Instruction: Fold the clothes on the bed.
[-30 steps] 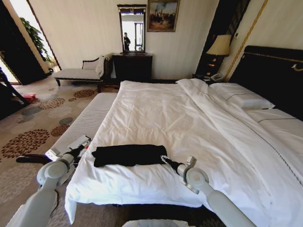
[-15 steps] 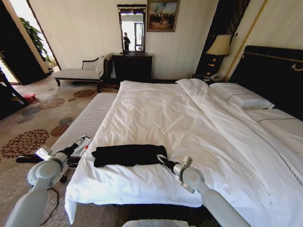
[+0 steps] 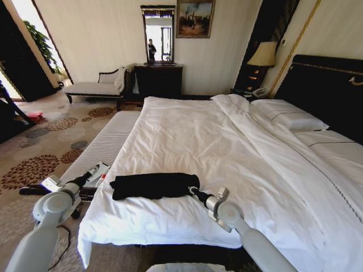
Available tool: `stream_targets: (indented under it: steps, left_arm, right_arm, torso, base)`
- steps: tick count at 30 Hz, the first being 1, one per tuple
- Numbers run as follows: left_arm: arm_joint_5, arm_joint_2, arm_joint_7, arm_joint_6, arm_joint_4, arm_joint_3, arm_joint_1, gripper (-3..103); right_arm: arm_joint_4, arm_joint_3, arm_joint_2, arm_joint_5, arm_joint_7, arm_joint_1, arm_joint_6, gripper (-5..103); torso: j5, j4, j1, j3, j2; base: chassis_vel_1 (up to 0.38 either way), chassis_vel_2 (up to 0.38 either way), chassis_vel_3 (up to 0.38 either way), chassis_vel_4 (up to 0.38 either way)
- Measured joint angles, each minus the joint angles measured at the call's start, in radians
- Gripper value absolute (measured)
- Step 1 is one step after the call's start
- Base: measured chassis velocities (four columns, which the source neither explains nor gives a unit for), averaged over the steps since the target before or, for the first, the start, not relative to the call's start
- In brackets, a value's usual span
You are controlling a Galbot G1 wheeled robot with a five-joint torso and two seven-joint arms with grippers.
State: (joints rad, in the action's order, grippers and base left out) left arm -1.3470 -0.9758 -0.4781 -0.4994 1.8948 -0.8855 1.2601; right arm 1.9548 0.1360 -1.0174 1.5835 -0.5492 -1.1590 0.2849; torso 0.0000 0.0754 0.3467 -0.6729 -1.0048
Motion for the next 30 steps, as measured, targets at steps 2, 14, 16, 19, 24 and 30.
stream_targets:
  steps: [2, 14, 16, 19, 24, 30]
  left_arm:
    - [-0.007, 0.013, 0.000, 0.000, -0.005, -0.005, -0.005, 100]
    - [-0.032, 0.047, -0.005, 0.005, -0.055, -0.028, -0.105, 100]
    - [-0.035, 0.050, -0.007, 0.005, -0.057, -0.028, -0.110, 100]
    - [-0.038, 0.055, -0.009, 0.005, -0.057, -0.025, -0.115, 100]
    - [-0.034, 0.057, -0.011, 0.005, -0.065, -0.024, -0.115, 100]
    - [-0.027, 0.035, -0.008, 0.011, -0.079, -0.046, -0.119, 100]
  right_arm:
    - [-0.005, 0.009, 0.017, 0.008, 0.000, 0.010, -0.005, 2]
    - [0.082, 0.094, 0.123, 0.067, -0.016, -0.015, -0.037, 2]
    - [0.086, 0.094, 0.122, 0.062, -0.015, -0.024, -0.038, 2]
    - [0.081, 0.085, 0.096, 0.021, -0.012, -0.047, -0.045, 2]
    - [0.096, 0.097, 0.089, 0.006, -0.012, -0.067, -0.053, 2]
    - [0.091, 0.136, 0.128, 0.040, -0.017, -0.023, -0.064, 2]
  torso:
    - [0.0002, -0.0002, 0.000, 0.000, 0.000]
    - [-0.0001, 0.0003, 0.000, 0.000, 0.000]
    - [-0.0001, 0.0004, 0.000, 0.000, 0.000]
    - [0.0000, 0.0000, 0.000, 0.000, 0.000]
    - [0.0001, 0.0000, 0.000, 0.000, 0.000]
    - [-0.0003, -0.0002, 0.000, 0.000, 0.000]
  base:
    - [0.000, 0.000, 0.000, 0.000]
    - [0.000, 0.000, 0.000, 0.000]
    - [0.000, 0.000, 0.000, 0.000]
    - [0.000, 0.000, 0.000, 0.000]
    - [0.000, 0.000, 0.000, 0.000]
    - [0.000, 0.000, 0.000, 0.000]
